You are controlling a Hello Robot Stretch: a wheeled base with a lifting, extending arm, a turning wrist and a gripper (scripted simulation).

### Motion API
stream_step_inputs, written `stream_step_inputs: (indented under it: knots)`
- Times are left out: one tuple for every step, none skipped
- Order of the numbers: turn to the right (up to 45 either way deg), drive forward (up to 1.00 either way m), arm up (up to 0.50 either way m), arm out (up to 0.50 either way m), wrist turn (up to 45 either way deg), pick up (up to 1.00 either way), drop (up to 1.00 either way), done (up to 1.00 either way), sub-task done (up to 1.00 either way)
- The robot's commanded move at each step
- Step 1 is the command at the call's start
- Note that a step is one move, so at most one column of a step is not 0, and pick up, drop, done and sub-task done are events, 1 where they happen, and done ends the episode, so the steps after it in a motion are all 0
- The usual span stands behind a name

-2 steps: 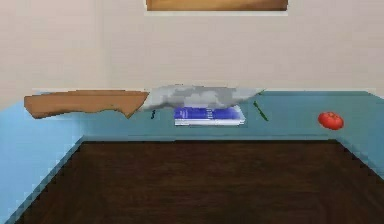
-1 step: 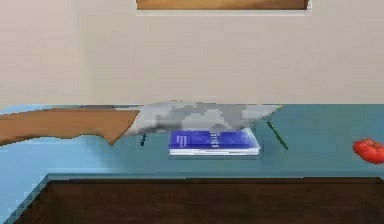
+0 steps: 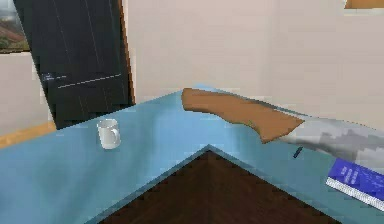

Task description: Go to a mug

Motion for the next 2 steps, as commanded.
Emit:
stream_step_inputs:
  knots:
    - [-21.0, 0.00, 0.00, 0.00, 0.0, 0.00, 0.00, 0.00, 0.00]
    - [0.0, 0.00, 0.00, 0.00, 0.0, 0.00, 0.00, 1.00, 0.00]
